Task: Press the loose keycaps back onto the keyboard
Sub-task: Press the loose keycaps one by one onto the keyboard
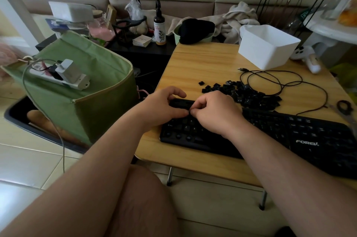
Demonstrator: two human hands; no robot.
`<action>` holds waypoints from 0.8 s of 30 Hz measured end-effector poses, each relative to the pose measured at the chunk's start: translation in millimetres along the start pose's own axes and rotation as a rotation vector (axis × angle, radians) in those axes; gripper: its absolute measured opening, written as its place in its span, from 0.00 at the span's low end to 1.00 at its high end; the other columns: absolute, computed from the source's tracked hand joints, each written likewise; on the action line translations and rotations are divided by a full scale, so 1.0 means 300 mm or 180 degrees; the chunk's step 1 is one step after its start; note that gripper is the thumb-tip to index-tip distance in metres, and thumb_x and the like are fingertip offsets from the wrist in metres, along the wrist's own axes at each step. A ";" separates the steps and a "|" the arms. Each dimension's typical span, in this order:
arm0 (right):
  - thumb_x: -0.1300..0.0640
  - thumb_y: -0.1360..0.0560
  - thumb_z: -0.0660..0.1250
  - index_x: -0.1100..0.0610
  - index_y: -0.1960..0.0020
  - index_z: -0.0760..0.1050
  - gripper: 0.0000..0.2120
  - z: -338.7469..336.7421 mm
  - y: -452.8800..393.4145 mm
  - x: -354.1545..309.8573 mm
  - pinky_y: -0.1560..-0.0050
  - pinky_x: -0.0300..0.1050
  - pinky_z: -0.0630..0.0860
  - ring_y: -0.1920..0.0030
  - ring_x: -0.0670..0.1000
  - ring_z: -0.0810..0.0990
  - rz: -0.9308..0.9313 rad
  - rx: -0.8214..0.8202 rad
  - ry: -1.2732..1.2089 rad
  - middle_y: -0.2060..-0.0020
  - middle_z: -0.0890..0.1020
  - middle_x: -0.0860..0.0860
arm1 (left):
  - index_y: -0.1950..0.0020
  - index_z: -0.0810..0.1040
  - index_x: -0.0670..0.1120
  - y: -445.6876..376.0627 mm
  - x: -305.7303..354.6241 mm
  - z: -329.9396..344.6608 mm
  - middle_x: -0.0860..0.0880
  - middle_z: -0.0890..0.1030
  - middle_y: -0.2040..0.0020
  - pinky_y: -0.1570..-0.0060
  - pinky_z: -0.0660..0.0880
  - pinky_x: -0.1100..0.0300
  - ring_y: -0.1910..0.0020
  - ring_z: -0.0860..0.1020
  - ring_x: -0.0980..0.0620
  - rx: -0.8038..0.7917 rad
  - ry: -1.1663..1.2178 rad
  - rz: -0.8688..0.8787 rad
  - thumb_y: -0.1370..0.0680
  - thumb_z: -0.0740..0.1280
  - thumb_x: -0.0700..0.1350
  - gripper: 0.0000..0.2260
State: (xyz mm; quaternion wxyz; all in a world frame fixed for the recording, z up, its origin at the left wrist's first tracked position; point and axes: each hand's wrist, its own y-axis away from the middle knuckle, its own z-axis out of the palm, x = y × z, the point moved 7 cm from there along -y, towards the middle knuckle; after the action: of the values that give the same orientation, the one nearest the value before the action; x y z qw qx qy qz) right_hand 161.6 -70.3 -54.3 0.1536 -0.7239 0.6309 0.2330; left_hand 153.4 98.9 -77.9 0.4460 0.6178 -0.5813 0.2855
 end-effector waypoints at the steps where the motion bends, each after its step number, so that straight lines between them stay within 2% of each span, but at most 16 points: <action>1: 0.44 0.27 0.70 0.34 0.59 0.82 0.05 0.003 -0.004 -0.005 0.37 0.64 0.73 0.39 0.56 0.77 0.0021 -0.0035 -0.0017 0.57 0.82 0.38 | 0.42 0.78 0.66 0.000 0.000 0.002 0.49 0.76 0.36 0.41 0.81 0.44 0.40 0.80 0.47 -0.0004 0.0007 -0.0006 0.31 0.81 0.52 0.21; 3: 0.46 0.28 0.69 0.33 0.59 0.81 0.07 0.003 -0.009 -0.013 0.37 0.64 0.73 0.40 0.56 0.77 0.0046 -0.0104 -0.0021 0.57 0.82 0.38 | 0.40 0.78 0.64 0.001 0.002 0.002 0.50 0.76 0.36 0.40 0.81 0.48 0.41 0.79 0.50 -0.0001 0.0025 0.0003 0.29 0.81 0.50 0.22; 8: 0.50 0.27 0.70 0.42 0.61 0.83 0.06 -0.011 -0.018 -0.028 0.35 0.62 0.66 0.40 0.56 0.75 0.0077 -0.0183 0.0108 0.56 0.81 0.39 | 0.37 0.77 0.60 0.006 0.013 0.007 0.52 0.76 0.38 0.49 0.82 0.58 0.45 0.80 0.53 -0.0052 0.0080 -0.0005 0.28 0.81 0.45 0.23; 10: 0.52 0.27 0.70 0.44 0.60 0.82 0.05 -0.007 -0.013 -0.034 0.38 0.63 0.63 0.39 0.57 0.74 0.0099 -0.0223 0.0123 0.55 0.80 0.40 | 0.38 0.78 0.61 0.007 0.013 0.010 0.50 0.76 0.37 0.46 0.84 0.51 0.44 0.81 0.49 -0.0077 0.0092 -0.0038 0.28 0.81 0.43 0.24; 12: 0.53 0.28 0.70 0.44 0.61 0.82 0.05 -0.004 -0.009 -0.032 0.37 0.62 0.64 0.39 0.57 0.74 0.0144 -0.0245 0.0091 0.56 0.80 0.41 | 0.39 0.78 0.61 0.011 0.017 0.012 0.49 0.77 0.37 0.44 0.83 0.46 0.44 0.82 0.47 -0.0094 0.0119 -0.0034 0.29 0.81 0.43 0.24; 15: 0.53 0.29 0.69 0.44 0.61 0.83 0.05 -0.002 -0.012 -0.027 0.35 0.63 0.69 0.41 0.57 0.76 0.0198 -0.0295 0.0009 0.57 0.81 0.40 | 0.38 0.78 0.58 0.013 0.018 0.015 0.49 0.80 0.42 0.45 0.84 0.47 0.47 0.84 0.48 -0.0091 0.0179 -0.0053 0.28 0.80 0.41 0.23; 21: 0.56 0.31 0.67 0.44 0.61 0.82 0.08 0.009 -0.002 -0.040 0.36 0.63 0.69 0.40 0.58 0.74 0.0169 -0.0317 0.0123 0.56 0.81 0.43 | 0.39 0.78 0.59 0.008 0.015 0.017 0.51 0.82 0.44 0.48 0.85 0.47 0.49 0.84 0.48 0.0020 0.0113 -0.0123 0.27 0.79 0.41 0.21; 24: 0.54 0.30 0.71 0.39 0.61 0.83 0.09 0.005 -0.017 -0.015 0.40 0.59 0.76 0.44 0.53 0.78 0.0191 -0.0247 -0.0402 0.58 0.82 0.40 | 0.40 0.79 0.58 0.007 0.017 0.018 0.50 0.81 0.44 0.50 0.85 0.47 0.49 0.85 0.47 0.0058 0.0220 -0.0156 0.24 0.77 0.42 0.17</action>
State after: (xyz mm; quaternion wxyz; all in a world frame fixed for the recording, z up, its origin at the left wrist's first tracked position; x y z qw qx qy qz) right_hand 165.9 -65.0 -53.4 0.1579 -0.6940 0.6318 0.3070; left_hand 151.3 91.9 -75.4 0.4670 0.6256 -0.5476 0.3010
